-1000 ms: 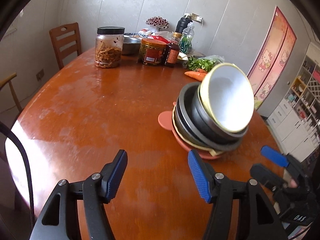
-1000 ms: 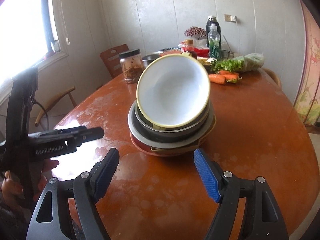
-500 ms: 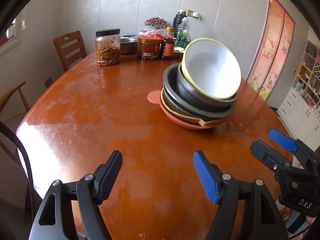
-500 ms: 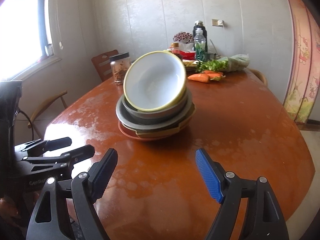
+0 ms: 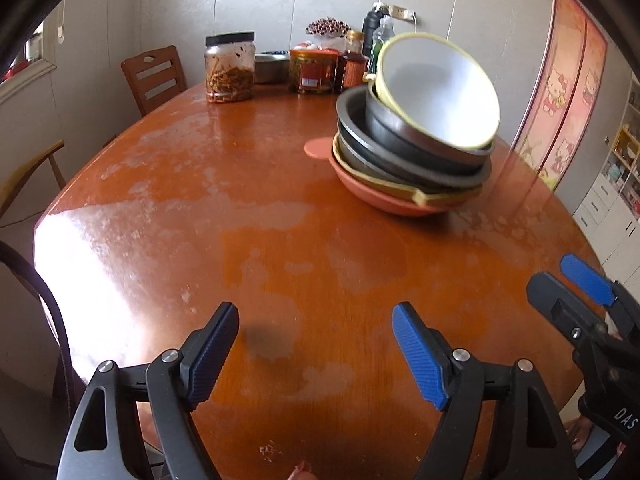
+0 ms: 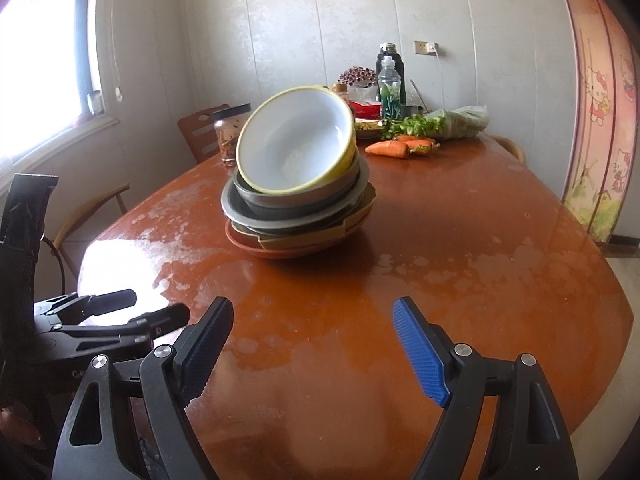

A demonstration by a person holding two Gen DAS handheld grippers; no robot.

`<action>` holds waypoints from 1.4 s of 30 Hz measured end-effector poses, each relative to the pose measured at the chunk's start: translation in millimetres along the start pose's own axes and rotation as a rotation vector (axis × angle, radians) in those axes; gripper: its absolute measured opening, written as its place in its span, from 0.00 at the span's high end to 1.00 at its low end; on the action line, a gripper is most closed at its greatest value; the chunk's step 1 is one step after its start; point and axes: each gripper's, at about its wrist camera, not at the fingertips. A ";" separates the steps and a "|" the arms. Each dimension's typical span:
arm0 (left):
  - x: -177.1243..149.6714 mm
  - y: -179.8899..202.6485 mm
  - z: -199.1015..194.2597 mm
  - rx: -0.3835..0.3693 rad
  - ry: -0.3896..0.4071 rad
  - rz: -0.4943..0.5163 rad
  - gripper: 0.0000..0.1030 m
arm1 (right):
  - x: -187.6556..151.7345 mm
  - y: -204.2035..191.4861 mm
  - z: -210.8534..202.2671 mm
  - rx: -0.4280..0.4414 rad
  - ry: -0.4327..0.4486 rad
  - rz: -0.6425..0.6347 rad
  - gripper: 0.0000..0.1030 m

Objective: Organize plates and bowls

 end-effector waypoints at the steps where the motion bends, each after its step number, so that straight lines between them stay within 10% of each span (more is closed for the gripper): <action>1: -2.6 2.0 0.8 0.003 -0.002 0.010 0.23 | -1.9 0.3 0.0 0.002 -0.002 0.003 0.19; 42: -1.8 4.3 -5.3 0.017 0.037 0.020 0.23 | -16.6 2.8 8.9 0.012 -0.029 0.032 0.19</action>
Point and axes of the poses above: each gripper's, at about its wrist camera, not at the fingertips, and z roughly the way its jaws point, y to its right, x to its top, and after that the axes turned 12 degrees about y, right-handed
